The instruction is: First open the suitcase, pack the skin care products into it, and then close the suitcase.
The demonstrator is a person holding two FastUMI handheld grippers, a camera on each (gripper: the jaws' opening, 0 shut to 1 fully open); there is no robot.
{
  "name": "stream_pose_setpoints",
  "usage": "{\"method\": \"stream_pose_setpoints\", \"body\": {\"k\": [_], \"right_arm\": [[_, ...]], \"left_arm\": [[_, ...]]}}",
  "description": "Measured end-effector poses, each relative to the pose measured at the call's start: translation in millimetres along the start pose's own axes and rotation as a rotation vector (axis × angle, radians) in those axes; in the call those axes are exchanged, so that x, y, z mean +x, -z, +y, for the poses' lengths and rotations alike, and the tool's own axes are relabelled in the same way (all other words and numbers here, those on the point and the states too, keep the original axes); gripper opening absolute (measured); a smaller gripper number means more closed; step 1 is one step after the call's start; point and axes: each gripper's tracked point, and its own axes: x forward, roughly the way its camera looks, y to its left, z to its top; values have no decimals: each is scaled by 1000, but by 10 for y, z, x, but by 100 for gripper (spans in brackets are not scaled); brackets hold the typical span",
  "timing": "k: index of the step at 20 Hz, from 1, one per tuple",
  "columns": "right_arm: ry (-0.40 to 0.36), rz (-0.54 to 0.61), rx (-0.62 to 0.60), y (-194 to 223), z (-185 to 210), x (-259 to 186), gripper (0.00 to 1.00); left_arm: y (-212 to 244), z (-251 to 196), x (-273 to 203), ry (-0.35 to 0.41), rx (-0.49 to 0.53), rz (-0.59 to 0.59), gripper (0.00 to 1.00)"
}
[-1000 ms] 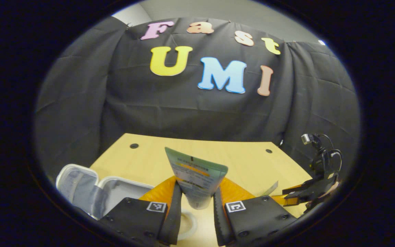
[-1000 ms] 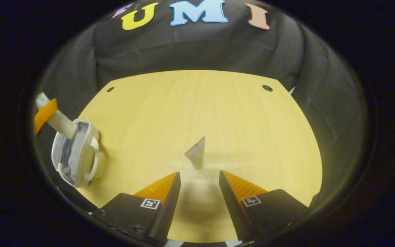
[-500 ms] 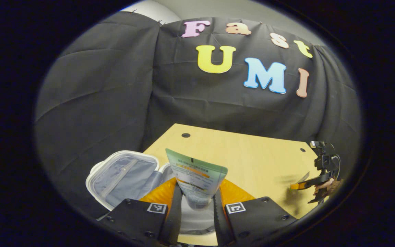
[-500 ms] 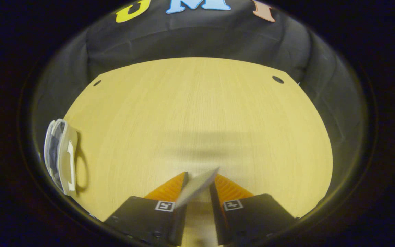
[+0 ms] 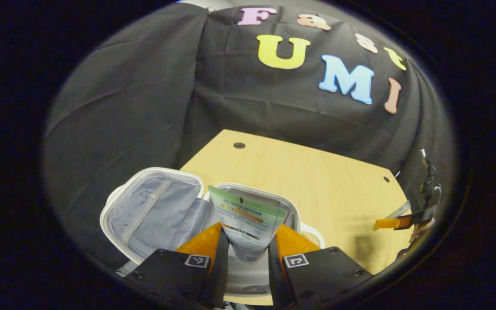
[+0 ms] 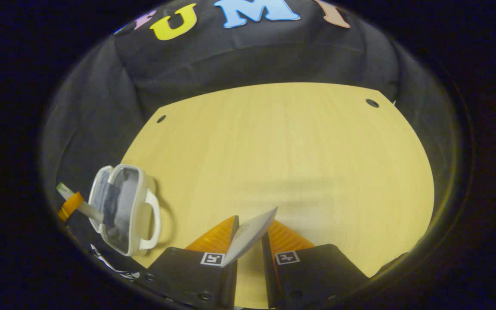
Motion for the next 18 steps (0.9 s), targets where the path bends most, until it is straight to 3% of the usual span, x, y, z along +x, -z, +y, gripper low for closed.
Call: {"method": "stream_pose_setpoints", "body": {"k": [1, 2, 4, 6, 11, 12, 15, 16, 18], "right_arm": [[-45, 5, -21, 0, 228, -57, 27], [-86, 11, -42, -4, 447, -96, 27], [-155, 28, -88, 36, 885, -158, 27], [-218, 45, -139, 92, 1276, -185, 27], [-337, 131, -251, 302, 2077, -169, 31], [-356, 156, -267, 354, 2207, -152, 24], [-399, 235, -313, 549, 2542, -36, 27], [-397, 262, -327, 591, 2609, 28, 24], [-362, 303, -340, 637, 2646, 238, 27]], "left_arm": [[109, 61, 97, -18, 25, 58, 51], [159, 163, 112, -71, 54, 102, 60], [-16, 304, 223, -136, 123, 70, 80], [-279, 319, 139, -139, 161, 3, 100], [-794, 798, -397, -219, 144, -216, 100], [-801, 976, -516, -248, 126, -236, 100], [-597, 1595, -866, -334, 49, -231, 100], [-497, 1800, -994, -365, 11, -218, 100], [-275, 2165, -1226, -405, -86, -198, 100]]}}
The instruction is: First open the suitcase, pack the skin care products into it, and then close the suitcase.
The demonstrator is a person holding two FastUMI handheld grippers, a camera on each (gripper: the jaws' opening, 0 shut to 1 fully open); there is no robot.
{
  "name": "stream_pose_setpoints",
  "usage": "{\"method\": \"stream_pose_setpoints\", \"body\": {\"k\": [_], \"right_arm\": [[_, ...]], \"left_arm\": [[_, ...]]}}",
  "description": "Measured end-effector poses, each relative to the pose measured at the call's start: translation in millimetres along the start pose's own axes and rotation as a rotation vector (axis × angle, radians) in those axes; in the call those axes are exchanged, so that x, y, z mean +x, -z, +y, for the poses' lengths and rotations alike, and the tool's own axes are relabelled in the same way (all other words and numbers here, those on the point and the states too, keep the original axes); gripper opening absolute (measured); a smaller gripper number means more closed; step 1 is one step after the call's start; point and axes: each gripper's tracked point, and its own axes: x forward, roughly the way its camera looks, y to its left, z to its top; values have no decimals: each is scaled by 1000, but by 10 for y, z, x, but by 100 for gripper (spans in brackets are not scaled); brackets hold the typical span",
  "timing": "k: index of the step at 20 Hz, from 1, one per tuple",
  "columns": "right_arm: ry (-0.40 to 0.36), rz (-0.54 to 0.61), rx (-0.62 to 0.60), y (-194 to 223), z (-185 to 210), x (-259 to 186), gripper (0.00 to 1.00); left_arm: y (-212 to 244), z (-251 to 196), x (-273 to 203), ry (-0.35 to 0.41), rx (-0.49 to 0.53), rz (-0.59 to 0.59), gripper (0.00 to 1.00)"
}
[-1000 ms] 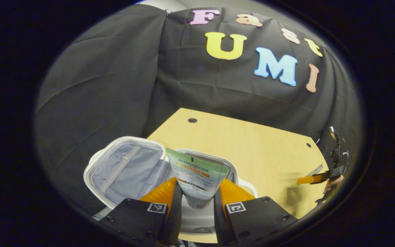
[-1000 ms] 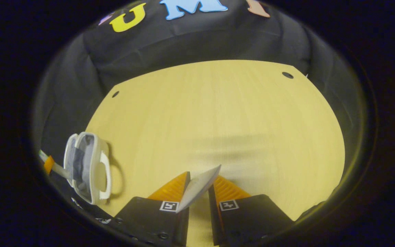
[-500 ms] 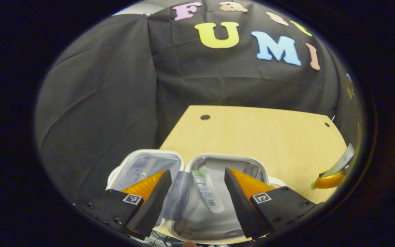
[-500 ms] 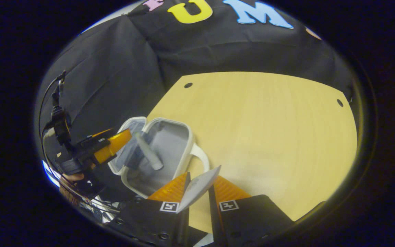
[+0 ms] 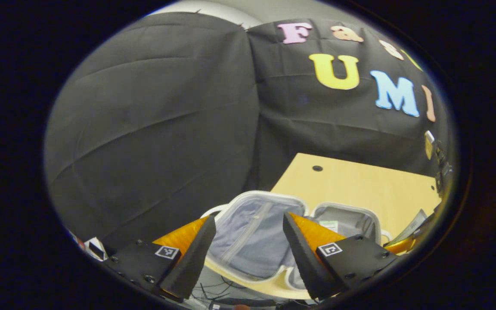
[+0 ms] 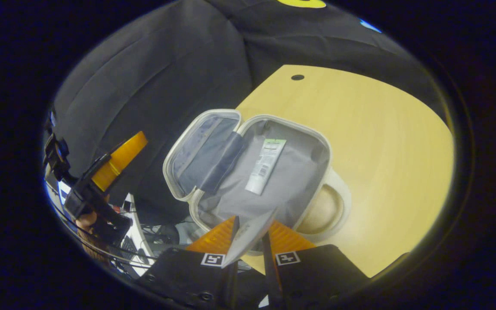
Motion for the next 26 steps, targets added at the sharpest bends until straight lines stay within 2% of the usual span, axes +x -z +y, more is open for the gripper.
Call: {"method": "stream_pose_setpoints", "body": {"k": [1, 2, 4, 5, 6, 7, 9, 12, 14, 17, 18, 19, 21, 25, 26], "right_arm": [[24, 20, 8, -21, -29, 83, 28], [58, 37, 23, -8, -120, 124, 34], [97, -19, 66, -102, -276, 152, 47], [117, -39, 76, -136, -358, 139, 74], [136, -55, 73, -115, -414, 107, 81], [146, -72, 66, -101, -464, 48, 94], [147, -103, 60, -72, -578, -132, 95], [187, -123, 98, 65, -914, -419, 95], [246, -131, 149, 209, -1194, -574, 95], [313, -135, 277, 475, -1523, -807, 95], [331, -138, 323, 558, -1606, -882, 95], [349, -142, 365, 639, -1674, -932, 95], [380, -157, 421, 789, -1790, -1085, 95], [440, -145, 492, 1085, -1968, -1225, 95], [442, -141, 508, 1132, -1972, -1236, 95]], "left_arm": [[75, 191, -53, -10, -56, 17, 100], [102, 360, -93, -8, -118, 28, 100], [131, 693, -102, -17, -234, 58, 100], [139, 874, -16, -32, -279, 72, 100], [143, 1031, 63, -49, -313, 83, 99], [152, 1168, 182, -61, -335, 94, 98], [214, 1373, 482, -69, -357, 144, 98], [201, 1514, 959, -12, -392, 209, 96], [241, 1532, 1269, 47, -449, 281, 96], [449, 1559, 1830, 84, -587, 397, 97], [582, 1544, 2001, 75, -635, 436, 100], [763, 1598, 2171, 45, -669, 476, 96], [1039, 1690, 2410, -4, -733, 525, 98], [1296, 1441, 2585, 23, -845, 587, 97], [1249, 1363, 2653, 65, -900, 558, 83]]}}
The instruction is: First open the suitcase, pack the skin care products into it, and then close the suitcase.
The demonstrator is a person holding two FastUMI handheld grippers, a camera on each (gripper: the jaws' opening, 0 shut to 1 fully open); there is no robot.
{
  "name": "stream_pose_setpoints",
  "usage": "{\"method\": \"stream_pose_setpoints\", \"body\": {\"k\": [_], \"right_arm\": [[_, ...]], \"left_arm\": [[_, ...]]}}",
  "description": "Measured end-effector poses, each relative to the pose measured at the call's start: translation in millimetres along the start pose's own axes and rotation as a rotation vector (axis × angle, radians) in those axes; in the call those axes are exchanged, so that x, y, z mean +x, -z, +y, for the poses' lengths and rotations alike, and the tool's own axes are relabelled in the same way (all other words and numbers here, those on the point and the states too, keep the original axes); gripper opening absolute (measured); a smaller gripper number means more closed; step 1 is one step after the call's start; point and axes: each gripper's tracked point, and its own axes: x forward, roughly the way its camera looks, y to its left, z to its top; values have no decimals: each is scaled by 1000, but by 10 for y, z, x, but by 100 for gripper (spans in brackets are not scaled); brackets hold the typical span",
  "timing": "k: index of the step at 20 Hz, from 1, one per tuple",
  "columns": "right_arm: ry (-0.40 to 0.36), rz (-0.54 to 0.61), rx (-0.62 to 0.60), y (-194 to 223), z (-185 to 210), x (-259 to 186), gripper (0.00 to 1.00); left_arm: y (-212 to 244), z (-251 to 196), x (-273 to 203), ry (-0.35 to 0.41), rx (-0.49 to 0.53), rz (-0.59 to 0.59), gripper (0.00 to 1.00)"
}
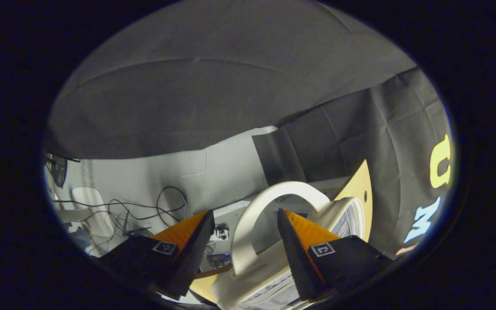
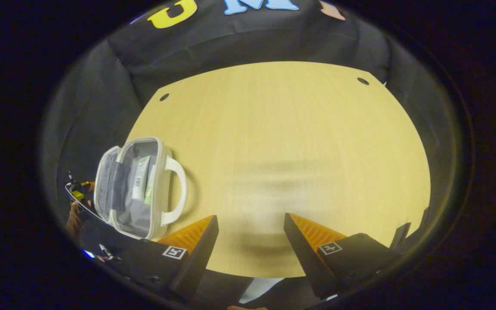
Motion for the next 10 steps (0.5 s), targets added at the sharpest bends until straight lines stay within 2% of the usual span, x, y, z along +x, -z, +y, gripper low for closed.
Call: {"method": "stream_pose_setpoints", "body": {"k": [2, 4, 6, 7, 8, 10], "right_arm": [[-12, 19, 15, 77, 18, 23, 94], [-43, 20, 11, 109, 78, 8, 93], [-56, 25, -15, 123, 115, 2, 91], [-65, 30, -26, 120, 155, 2, 91], [-80, 36, -37, 121, 205, 1, 91], [-108, 42, -62, 114, 297, -9, 91]], "left_arm": [[75, 74, 8, -24, -50, 0, 56], [38, -92, -12, 54, -81, -40, 28], [-2, -302, -224, 132, -32, -83, 16], [5, -364, -432, 161, 6, -102, 16], [34, -515, -641, 200, 49, -115, 10], [53, -917, -1043, 272, 140, -155, 10]]}}
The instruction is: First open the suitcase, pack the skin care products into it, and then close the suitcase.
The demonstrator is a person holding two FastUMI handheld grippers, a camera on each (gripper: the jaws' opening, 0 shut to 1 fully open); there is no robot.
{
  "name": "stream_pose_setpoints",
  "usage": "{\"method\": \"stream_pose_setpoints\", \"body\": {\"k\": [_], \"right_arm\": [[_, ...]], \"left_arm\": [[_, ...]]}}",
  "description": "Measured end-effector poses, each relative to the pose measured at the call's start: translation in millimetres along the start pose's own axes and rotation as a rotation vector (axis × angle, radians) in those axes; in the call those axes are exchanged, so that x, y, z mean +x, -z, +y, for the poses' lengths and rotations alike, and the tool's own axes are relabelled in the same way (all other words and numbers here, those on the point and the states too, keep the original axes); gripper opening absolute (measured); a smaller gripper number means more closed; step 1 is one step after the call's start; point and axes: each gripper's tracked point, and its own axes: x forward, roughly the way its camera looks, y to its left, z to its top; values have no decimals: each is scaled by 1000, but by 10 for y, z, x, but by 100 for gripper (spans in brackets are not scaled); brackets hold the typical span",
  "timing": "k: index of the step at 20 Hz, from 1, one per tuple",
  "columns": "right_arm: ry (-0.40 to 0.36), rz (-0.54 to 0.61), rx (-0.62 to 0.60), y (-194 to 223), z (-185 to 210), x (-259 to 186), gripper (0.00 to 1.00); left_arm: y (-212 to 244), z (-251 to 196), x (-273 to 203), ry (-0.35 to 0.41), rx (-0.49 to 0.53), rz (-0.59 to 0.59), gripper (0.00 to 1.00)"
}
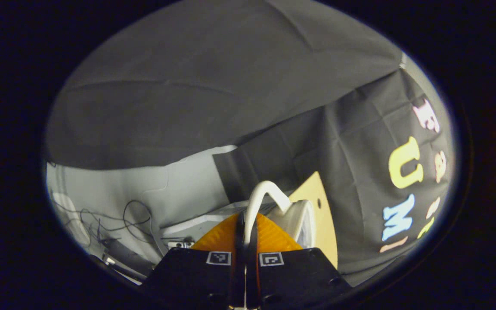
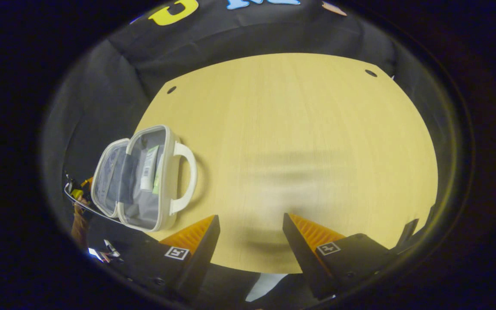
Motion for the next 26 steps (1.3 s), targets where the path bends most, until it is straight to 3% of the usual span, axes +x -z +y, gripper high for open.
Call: {"method": "stream_pose_setpoints", "body": {"k": [2, 5, 6, 7, 11, 14, 17, 26], "right_arm": [[-23, -1, -32, -3, 48, -6, 91], [-55, -11, -61, 1, 127, -53, 91], [-67, -15, -65, 15, 147, -62, 83], [-75, -17, -70, 42, 132, -65, 91], [-96, -47, -58, 86, -37, -200, 91], [-89, -108, -21, 65, -360, -383, 91], [-71, -150, 44, 113, -751, -584, 91], [-9, -210, 242, 462, -1875, -980, 91]], "left_arm": [[-66, -650, -319, 96, 105, -40, 10], [256, -1680, -984, 240, 345, -64, 9], [447, -1989, -1188, 294, 417, -72, 9], [730, -2299, -1334, 346, 464, -51, 12], [2022, -3125, -1683, 517, 535, 76, 8], [2701, -3289, -1655, 482, 694, 100, 8], [3249, -3288, -1586, 443, 781, 164, 9], [4524, -2950, -1417, 338, 853, 339, 8]]}}
